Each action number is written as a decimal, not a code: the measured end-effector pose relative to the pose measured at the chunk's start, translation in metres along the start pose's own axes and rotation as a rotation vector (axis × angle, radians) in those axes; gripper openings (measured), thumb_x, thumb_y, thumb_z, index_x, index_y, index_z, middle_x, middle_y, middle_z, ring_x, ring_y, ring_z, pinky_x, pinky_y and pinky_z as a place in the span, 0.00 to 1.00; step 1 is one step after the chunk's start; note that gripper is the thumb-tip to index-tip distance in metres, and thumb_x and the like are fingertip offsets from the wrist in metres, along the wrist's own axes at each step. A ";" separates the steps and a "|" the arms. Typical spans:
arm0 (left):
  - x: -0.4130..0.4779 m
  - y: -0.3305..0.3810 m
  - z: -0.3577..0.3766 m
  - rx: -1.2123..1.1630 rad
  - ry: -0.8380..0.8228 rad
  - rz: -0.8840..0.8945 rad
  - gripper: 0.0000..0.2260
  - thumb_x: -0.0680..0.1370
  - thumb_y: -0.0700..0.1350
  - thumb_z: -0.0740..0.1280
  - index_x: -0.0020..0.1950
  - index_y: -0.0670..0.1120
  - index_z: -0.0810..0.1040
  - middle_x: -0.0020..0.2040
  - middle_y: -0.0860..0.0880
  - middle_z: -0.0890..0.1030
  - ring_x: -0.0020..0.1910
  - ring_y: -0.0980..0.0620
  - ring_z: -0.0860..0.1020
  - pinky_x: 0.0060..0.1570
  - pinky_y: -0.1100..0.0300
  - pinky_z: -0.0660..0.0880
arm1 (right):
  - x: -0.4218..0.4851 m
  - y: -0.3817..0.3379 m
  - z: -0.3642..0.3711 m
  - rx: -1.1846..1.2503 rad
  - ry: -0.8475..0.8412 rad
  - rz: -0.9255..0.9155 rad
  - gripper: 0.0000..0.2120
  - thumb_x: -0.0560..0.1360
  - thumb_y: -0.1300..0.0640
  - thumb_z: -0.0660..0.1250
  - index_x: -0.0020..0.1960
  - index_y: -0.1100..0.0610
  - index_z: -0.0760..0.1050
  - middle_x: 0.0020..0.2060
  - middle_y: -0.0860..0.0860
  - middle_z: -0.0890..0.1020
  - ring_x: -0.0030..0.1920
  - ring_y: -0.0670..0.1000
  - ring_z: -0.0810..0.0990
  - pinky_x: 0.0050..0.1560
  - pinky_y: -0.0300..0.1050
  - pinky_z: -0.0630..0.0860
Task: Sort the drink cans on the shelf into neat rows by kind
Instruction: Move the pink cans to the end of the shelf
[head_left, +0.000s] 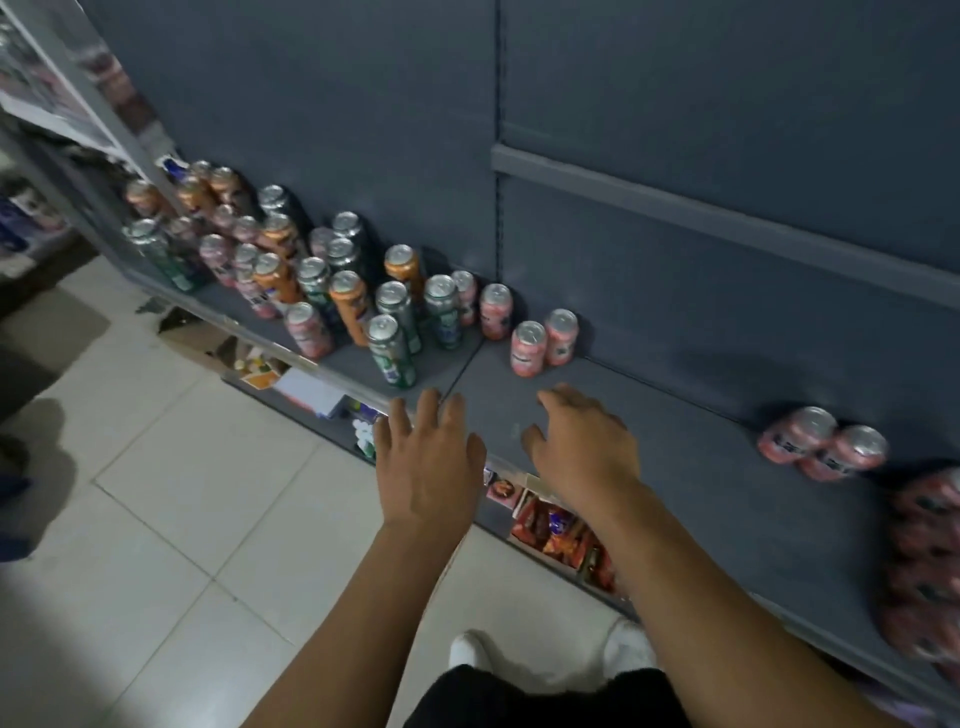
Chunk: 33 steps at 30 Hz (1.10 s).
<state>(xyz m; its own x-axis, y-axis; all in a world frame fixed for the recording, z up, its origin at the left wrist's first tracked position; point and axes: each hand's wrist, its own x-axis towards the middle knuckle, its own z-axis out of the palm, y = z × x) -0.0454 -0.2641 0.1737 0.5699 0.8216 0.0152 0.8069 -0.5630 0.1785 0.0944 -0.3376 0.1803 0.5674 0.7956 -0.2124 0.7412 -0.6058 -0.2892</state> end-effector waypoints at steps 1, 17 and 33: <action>0.004 -0.008 -0.002 0.004 0.012 0.007 0.19 0.82 0.52 0.63 0.71 0.48 0.72 0.71 0.48 0.73 0.72 0.38 0.67 0.70 0.43 0.65 | 0.003 -0.007 0.000 -0.014 0.007 -0.010 0.21 0.82 0.49 0.60 0.73 0.54 0.69 0.69 0.51 0.74 0.65 0.56 0.74 0.62 0.50 0.70; 0.108 -0.035 0.006 0.269 0.095 0.323 0.17 0.76 0.47 0.73 0.62 0.41 0.79 0.63 0.38 0.79 0.65 0.32 0.74 0.61 0.32 0.73 | 0.084 0.015 -0.008 -0.307 0.030 -0.182 0.15 0.77 0.50 0.66 0.61 0.56 0.77 0.58 0.53 0.78 0.55 0.59 0.79 0.55 0.55 0.75; 0.223 0.022 0.088 0.165 0.014 0.401 0.20 0.75 0.50 0.72 0.64 0.43 0.77 0.59 0.42 0.80 0.59 0.35 0.77 0.57 0.38 0.74 | 0.192 0.078 0.014 -0.203 -0.021 0.078 0.17 0.67 0.55 0.71 0.55 0.59 0.80 0.57 0.57 0.83 0.49 0.63 0.81 0.49 0.57 0.78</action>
<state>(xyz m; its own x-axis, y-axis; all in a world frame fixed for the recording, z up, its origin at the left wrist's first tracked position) 0.1132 -0.1008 0.0944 0.8424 0.5350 0.0648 0.5363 -0.8440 -0.0037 0.2561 -0.2320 0.1041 0.6200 0.7449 -0.2466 0.7534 -0.6529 -0.0780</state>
